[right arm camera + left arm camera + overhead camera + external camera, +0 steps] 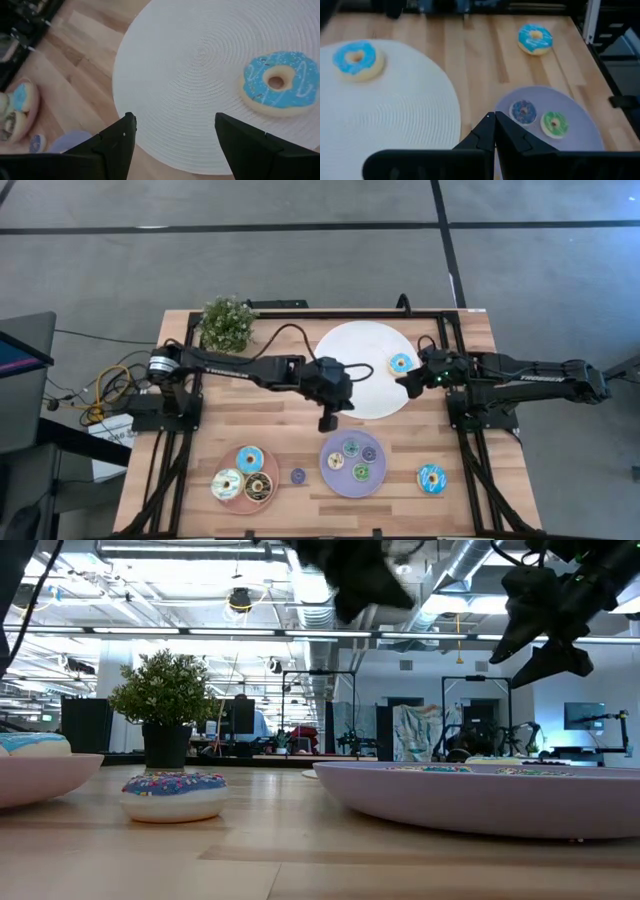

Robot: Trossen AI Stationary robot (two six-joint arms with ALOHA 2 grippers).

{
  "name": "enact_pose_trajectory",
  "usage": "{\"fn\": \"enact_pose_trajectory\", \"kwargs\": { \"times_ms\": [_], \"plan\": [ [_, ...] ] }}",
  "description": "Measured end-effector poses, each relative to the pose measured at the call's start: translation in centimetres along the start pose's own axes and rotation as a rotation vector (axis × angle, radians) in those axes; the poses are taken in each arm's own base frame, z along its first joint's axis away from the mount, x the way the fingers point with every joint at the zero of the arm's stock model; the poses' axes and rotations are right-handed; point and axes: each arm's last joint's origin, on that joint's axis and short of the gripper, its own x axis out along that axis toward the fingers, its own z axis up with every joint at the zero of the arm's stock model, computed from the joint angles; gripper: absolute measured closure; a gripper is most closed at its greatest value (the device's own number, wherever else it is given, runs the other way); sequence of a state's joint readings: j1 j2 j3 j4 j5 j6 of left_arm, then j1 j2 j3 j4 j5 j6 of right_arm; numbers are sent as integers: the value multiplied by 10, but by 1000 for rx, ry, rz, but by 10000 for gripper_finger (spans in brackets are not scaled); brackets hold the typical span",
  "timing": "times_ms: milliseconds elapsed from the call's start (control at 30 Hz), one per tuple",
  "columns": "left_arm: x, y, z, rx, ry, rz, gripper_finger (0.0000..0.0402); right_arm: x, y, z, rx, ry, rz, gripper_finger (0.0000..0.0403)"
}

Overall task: Pick & Place donuts
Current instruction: Put the top big light blue donut on the pink plate

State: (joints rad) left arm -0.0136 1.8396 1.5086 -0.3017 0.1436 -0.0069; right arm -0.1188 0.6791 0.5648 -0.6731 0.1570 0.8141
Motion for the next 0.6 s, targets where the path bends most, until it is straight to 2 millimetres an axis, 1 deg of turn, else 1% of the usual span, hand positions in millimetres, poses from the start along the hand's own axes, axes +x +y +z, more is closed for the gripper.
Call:
{"fn": "enact_pose_trajectory", "kwargs": {
  "times_ms": [100, 200, 300, 400, 500, 600],
  "plan": [
    [-3, 6, -16, -21, -6, -8, 401, 5, 2, 1, 33, 14, -16, 143],
    [-16, 8, -32, -23, -39, -21, 401, 12, 6, 4, 50, 40, -62, 143],
    [-38, 9, -50, -26, -77, -16, 401, 23, 11, 12, 86, 65, -141, 143],
    [-67, 10, -68, -49, -121, 42, 402, 34, 10, 23, 126, 111, -251, 143],
    [-94, 6, -87, -79, -167, 87, 401, 45, 1, 35, 181, 197, -392, 143],
    [-117, 0, -104, -84, -224, 106, 401, 58, -15, 46, 235, 268, -487, 143]
  ]
}}
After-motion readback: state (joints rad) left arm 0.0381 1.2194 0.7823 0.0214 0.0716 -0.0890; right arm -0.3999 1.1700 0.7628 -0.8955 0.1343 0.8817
